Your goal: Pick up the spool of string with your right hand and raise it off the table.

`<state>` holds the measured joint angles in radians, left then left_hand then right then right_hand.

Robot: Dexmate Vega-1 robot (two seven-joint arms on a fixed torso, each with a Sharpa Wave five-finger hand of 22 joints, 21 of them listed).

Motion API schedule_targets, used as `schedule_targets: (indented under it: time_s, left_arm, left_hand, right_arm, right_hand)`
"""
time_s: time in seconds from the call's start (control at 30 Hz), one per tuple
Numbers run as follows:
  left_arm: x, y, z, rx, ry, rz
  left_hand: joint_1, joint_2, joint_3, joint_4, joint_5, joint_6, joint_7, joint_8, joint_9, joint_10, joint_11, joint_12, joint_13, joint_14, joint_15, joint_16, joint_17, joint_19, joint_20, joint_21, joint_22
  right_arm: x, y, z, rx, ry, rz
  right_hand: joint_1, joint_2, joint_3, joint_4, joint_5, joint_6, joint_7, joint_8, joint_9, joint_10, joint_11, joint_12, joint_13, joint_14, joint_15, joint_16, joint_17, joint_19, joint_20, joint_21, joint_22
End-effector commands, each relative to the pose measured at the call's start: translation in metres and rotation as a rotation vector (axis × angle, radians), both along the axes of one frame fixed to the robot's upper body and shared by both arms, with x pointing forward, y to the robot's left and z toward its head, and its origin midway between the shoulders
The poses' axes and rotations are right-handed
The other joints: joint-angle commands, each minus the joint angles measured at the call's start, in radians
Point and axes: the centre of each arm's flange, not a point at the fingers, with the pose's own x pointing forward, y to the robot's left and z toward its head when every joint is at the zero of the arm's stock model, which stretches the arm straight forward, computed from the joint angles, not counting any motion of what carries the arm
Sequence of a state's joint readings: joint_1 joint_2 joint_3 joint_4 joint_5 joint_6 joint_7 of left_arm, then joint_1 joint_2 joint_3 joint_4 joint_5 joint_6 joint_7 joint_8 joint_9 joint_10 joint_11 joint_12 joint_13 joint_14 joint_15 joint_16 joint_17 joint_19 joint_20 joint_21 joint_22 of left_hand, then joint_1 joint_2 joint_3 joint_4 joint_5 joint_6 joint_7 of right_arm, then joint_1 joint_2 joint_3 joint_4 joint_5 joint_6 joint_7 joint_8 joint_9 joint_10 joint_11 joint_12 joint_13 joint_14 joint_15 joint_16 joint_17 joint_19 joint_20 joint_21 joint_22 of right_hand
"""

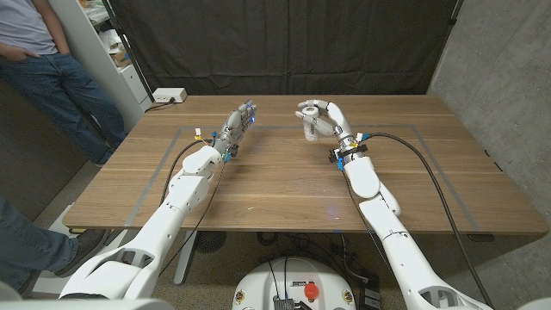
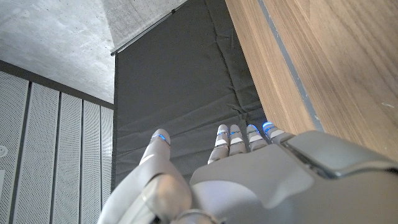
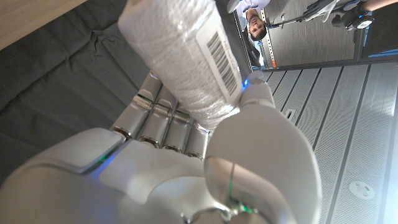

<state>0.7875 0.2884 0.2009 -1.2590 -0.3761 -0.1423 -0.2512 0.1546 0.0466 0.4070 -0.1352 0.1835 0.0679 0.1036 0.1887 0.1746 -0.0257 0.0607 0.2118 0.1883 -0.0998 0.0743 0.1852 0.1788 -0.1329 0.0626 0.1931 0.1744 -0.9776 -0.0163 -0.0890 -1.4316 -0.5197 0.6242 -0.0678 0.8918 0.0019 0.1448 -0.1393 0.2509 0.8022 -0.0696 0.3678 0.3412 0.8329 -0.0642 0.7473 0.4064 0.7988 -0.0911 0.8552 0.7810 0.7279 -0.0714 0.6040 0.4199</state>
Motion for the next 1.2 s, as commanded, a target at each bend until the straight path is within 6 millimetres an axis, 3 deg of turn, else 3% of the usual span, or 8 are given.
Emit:
schedule_targets:
  time_s: [0.03,0.4,1.2]
  left_arm:
    - [-0.001,0.002,0.001,-0.001,-0.009,0.0]
    - [-0.004,0.003,0.001,0.001,-0.011,0.001]
    - [-0.009,0.001,0.0,0.012,-0.012,0.002]
  left_hand:
    - [0.004,0.004,0.006,0.001,-0.004,0.007,0.005,0.001,0.005,-0.001,-0.001,-0.003,0.005,0.002,0.005,0.004,0.004,-0.005,0.002,0.004,0.005]
    - [0.005,0.005,0.006,0.0,-0.005,0.008,0.003,0.001,0.005,0.0,0.001,-0.002,0.005,0.002,0.005,0.003,0.004,-0.005,0.003,0.004,0.005]
    - [0.009,0.007,0.008,0.0,-0.006,0.011,0.002,0.001,0.005,0.0,0.0,-0.003,0.005,0.003,0.006,0.004,0.004,-0.005,0.005,0.004,0.005]
  right_arm:
    - [-0.005,0.002,0.01,0.009,-0.034,0.0]
    - [-0.012,0.001,0.02,0.013,-0.062,-0.005]
    - [-0.016,0.0,0.022,0.015,-0.064,-0.006]
  right_hand:
    - [0.125,0.121,-0.005,0.002,-0.005,0.009,0.001,-0.004,0.006,0.031,-0.022,0.005,0.001,0.012,-0.128,0.007,0.002,0.008,-0.014,0.007,0.004]
    - [0.124,0.123,-0.008,0.005,-0.012,0.009,0.002,-0.008,0.01,0.03,-0.021,0.006,0.0,0.009,-0.127,0.007,0.001,0.003,-0.012,0.012,0.004]
    - [0.132,0.129,-0.013,0.005,-0.026,0.017,0.005,-0.017,0.014,0.036,-0.021,0.012,0.0,0.013,-0.129,0.027,0.006,0.003,-0.013,0.032,0.005]
